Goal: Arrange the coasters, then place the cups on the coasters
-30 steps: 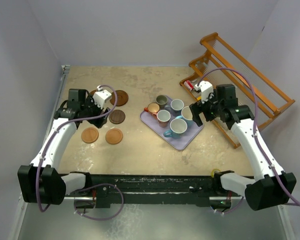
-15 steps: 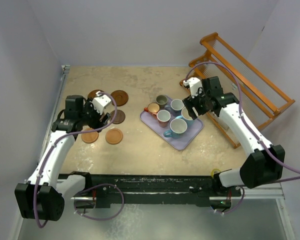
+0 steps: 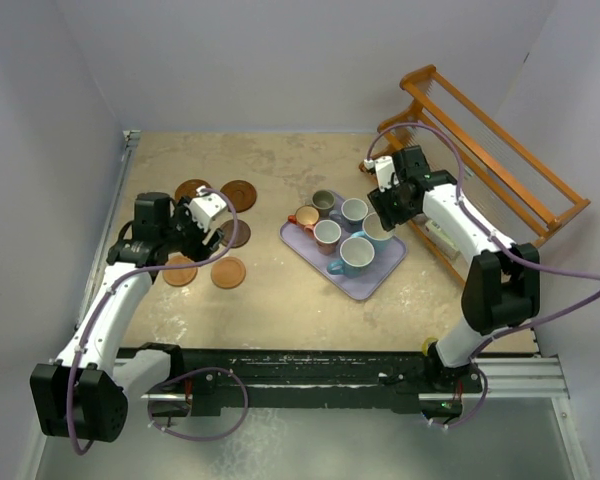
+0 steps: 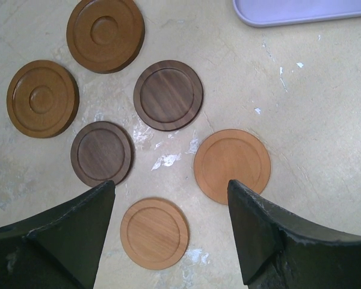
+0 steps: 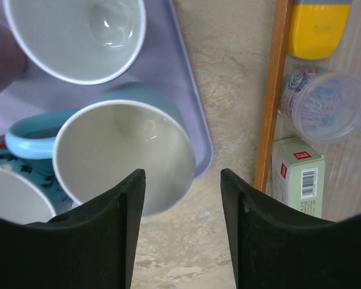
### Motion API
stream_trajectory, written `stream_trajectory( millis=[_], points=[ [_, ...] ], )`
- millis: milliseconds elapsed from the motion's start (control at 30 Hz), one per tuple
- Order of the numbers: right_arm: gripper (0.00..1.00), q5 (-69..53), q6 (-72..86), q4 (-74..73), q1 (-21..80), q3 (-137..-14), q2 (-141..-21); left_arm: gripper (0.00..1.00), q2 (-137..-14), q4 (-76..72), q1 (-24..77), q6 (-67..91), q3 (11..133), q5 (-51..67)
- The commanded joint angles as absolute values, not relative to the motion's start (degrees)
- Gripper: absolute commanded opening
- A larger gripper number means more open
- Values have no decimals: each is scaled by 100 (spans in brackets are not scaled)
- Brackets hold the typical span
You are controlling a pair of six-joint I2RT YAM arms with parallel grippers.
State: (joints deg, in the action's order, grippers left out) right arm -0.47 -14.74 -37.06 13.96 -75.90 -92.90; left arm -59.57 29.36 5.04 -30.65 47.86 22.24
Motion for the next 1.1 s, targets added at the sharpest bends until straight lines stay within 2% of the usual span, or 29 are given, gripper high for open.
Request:
stream_trajectory(
  millis=[0,367,733,1067],
  points=[
    [54,-40,-1333,-3737,1281,-7875,-9418,72,-5930,2639,592,-3095,4828,2447],
    [31,-264,-1008,-3748,1189,-7917,-9820,72,-5811,2573,707,-3103,4751,2445],
    [10,-198,-853,-3783,1063,-8040,-9703,72,-5682,2534,720,-3104,4673,2432],
    [2,-147,-884,-4035,766,-8383,-9233,72,-5904,2581,725,-3151,4941,2400]
  ],
)
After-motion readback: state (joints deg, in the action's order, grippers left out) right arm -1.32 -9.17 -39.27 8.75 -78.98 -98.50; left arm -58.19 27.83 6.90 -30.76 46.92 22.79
